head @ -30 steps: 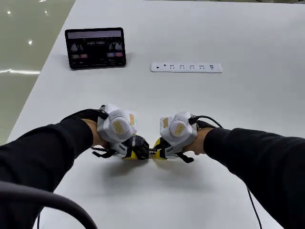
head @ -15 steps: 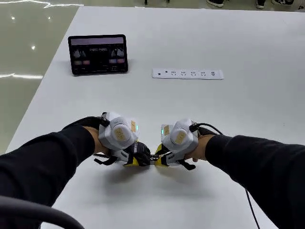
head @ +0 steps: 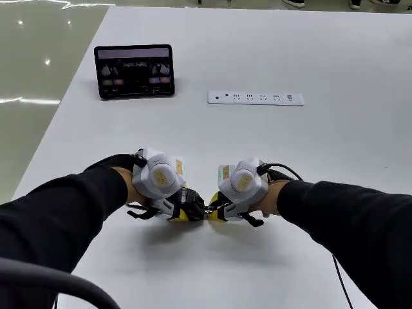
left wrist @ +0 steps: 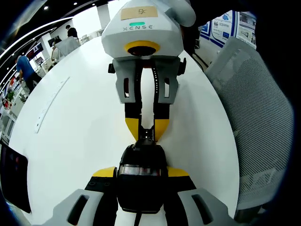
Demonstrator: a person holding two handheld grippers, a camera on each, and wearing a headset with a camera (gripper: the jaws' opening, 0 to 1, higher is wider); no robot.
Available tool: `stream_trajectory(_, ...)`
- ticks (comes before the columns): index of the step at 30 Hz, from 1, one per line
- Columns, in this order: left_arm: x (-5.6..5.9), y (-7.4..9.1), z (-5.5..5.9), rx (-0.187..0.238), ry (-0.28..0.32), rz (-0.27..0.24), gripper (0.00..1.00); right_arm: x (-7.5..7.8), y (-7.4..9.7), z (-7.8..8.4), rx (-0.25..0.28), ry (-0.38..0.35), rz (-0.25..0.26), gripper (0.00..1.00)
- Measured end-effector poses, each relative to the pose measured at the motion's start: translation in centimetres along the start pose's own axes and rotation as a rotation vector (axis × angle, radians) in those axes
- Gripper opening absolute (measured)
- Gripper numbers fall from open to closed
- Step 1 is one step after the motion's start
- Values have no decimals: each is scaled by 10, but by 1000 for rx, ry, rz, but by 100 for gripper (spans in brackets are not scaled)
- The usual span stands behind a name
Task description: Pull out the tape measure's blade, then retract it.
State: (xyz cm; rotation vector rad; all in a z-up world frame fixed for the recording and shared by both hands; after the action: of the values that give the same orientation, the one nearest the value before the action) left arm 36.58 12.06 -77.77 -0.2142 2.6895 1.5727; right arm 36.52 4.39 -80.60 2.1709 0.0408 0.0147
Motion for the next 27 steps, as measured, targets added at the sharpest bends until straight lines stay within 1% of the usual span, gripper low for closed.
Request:
stream_trajectory(3, 0, 0, 0, 4, 5, 0, 34, 1, 2, 3, -5, -10, -1, 10)
stream_trajectory(12, 0, 0, 0, -2, 10, -6, 34, 2, 7, 13, -18, -28, -3, 10)
stream_trajectory(27, 0, 0, 0, -3, 17, -7, 34, 2, 9, 20, -21, -37, 5, 10)
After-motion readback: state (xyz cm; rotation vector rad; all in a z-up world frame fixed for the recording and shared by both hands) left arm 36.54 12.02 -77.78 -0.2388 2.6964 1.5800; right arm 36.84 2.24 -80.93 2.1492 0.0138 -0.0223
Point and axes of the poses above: the centre of the closed fingertips' face, and the gripper's own axes: y roughly backward along the fingers, x roughly to its right, z roughly out of its underside, the point moved 4 cm from there along y, roughly backward along the fingers, and after that the axes turned 3 degrees about -x, right-handed, at the moved point
